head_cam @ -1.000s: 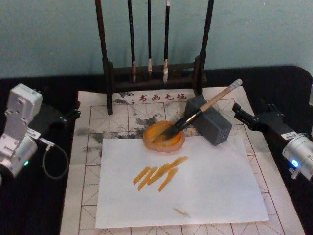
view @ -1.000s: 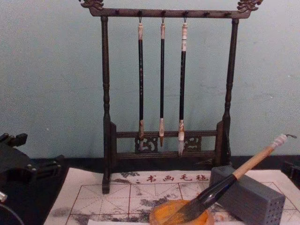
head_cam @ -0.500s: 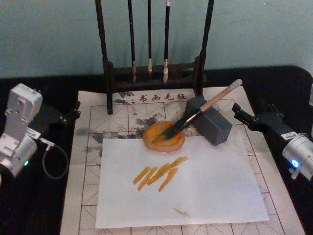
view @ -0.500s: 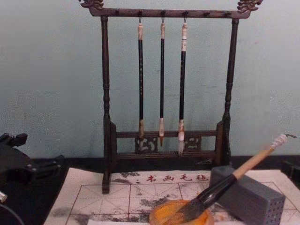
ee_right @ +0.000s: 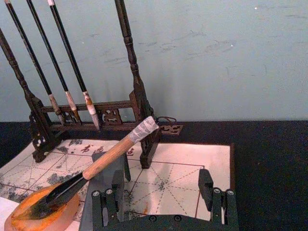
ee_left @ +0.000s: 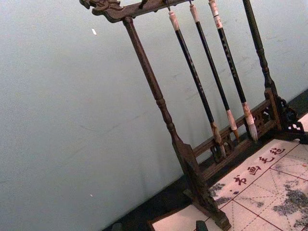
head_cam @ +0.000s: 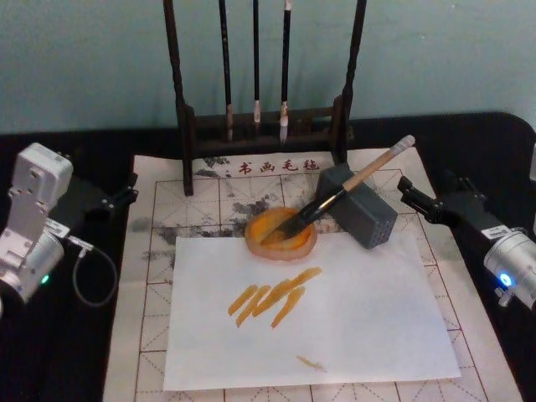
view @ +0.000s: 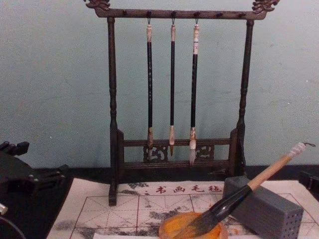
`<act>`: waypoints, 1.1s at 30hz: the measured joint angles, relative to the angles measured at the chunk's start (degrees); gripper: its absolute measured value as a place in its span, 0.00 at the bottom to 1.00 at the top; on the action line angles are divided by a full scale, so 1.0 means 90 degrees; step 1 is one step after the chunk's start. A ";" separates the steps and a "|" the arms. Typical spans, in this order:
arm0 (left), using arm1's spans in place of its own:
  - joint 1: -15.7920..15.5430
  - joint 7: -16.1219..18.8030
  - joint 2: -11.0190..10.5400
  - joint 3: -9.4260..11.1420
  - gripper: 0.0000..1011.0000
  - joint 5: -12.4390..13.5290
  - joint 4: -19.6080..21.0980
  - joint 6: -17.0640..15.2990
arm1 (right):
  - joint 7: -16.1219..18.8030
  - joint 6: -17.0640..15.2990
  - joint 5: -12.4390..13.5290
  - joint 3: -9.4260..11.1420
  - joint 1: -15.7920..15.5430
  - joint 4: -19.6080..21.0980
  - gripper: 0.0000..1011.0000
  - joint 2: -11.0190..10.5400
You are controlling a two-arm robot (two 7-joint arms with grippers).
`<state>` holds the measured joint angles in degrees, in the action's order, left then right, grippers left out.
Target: Pick up the brush from the inkstone, write on the paper, then place the brush back to its original position.
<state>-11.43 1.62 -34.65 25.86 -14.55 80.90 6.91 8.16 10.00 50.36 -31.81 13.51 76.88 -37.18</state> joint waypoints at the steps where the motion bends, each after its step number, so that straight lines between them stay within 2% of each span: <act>1: 0.0000 0.0000 0.0000 0.0000 0.99 0.0000 0.0001 0.0000 | 0.0000 0.0000 0.0001 0.0000 0.0000 0.0000 0.99 0.0000; 33: 0.0000 0.0000 0.0000 0.0000 0.99 0.0000 0.0000 0.0000 | 0.0000 0.0000 0.0000 0.0001 0.0000 0.0000 0.99 0.0000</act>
<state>-11.43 1.62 -34.64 25.86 -14.55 80.90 6.91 8.15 10.00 50.35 -31.80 13.50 76.88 -37.17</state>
